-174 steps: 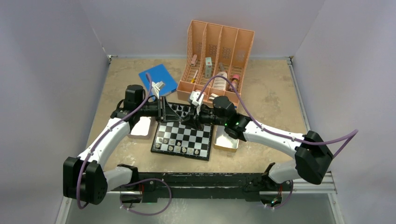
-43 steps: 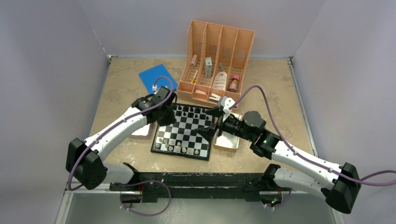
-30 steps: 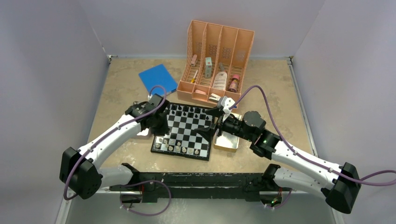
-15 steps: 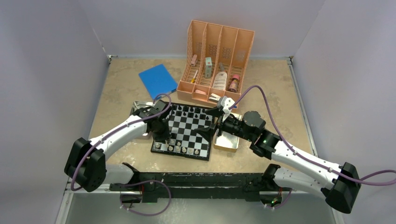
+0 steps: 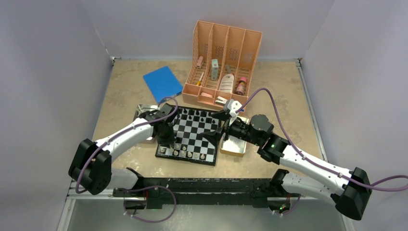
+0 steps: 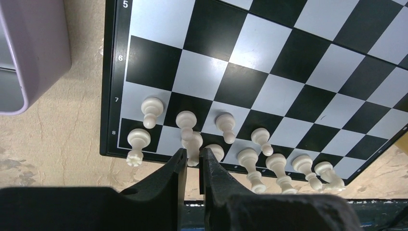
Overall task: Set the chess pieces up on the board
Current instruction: Place the chess piece on the chessboard.
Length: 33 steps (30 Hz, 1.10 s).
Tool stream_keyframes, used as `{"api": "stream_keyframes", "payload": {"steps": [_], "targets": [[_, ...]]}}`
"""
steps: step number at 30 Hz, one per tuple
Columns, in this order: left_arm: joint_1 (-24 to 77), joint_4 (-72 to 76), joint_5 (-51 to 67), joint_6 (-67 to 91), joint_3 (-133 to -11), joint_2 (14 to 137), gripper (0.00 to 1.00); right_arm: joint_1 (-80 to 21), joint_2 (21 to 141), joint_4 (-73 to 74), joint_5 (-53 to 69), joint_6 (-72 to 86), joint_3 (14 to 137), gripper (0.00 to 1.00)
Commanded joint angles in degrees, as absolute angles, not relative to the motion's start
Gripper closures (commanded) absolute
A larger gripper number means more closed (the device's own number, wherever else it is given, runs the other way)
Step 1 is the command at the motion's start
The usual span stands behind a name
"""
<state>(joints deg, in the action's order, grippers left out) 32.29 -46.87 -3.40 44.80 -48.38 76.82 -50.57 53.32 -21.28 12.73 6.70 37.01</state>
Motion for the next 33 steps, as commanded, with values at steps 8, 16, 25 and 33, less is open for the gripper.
{"api": "stream_keyframes", "payload": {"steps": [8, 16, 25, 33], "targets": [[32.49, -49.60, -4.54, 45.45, -49.04, 77.78, 0.88, -50.62, 53.16, -23.91, 12.56, 7.38, 37.73, 0.01], [32.51, -50.69, -4.75, 45.82, -49.32, 76.91, 0.88, -50.57, 52.26, -24.17, 12.83, 7.46, 37.23, 0.01], [32.45, -50.02, -4.31, 45.35, -50.11, 78.05, 0.82, -50.65, 51.49, -23.98, 12.79, 7.55, 36.93, 0.01], [32.48, -50.19, -5.35, 43.99, -55.12, 76.11, 0.79, -50.55, 51.82, -24.08, 13.04, 7.51, 37.05, 0.01]]}}
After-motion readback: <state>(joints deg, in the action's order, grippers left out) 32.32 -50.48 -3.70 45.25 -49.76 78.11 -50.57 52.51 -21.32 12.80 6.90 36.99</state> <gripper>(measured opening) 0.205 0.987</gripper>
